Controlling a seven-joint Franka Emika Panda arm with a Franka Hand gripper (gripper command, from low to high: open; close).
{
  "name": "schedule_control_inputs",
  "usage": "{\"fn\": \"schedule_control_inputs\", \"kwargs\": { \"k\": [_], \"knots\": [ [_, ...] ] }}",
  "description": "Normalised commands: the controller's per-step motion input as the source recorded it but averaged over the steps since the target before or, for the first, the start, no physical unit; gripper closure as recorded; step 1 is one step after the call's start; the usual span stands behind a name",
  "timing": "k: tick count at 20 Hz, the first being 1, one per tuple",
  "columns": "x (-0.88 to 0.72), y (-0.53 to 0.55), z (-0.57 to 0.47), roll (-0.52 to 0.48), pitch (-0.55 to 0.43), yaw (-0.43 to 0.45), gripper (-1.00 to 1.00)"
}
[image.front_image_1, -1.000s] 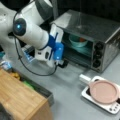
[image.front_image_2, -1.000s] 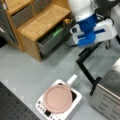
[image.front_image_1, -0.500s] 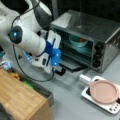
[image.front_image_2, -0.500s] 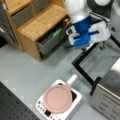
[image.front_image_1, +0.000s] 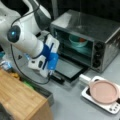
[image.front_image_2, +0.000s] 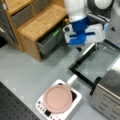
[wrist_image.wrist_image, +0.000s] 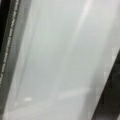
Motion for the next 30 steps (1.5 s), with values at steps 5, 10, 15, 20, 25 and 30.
{"fn": "schedule_control_inputs", "kwargs": {
  "k": [5,10,15,20,25,30],
  "knots": [
    [-0.04,-0.03,-0.01,-0.298,-0.019,-0.031,-1.0],
    [-0.03,0.03,0.04,-0.02,-0.011,0.047,-1.0],
    [-0.02,0.17,0.04,0.383,-0.019,0.169,-1.0],
    [0.01,0.21,0.06,0.468,0.006,0.123,-1.0],
    [0.05,0.16,0.05,0.305,0.016,0.054,-1.0],
    [0.09,0.23,-0.01,0.244,-0.018,0.056,-1.0]
  ]
}}
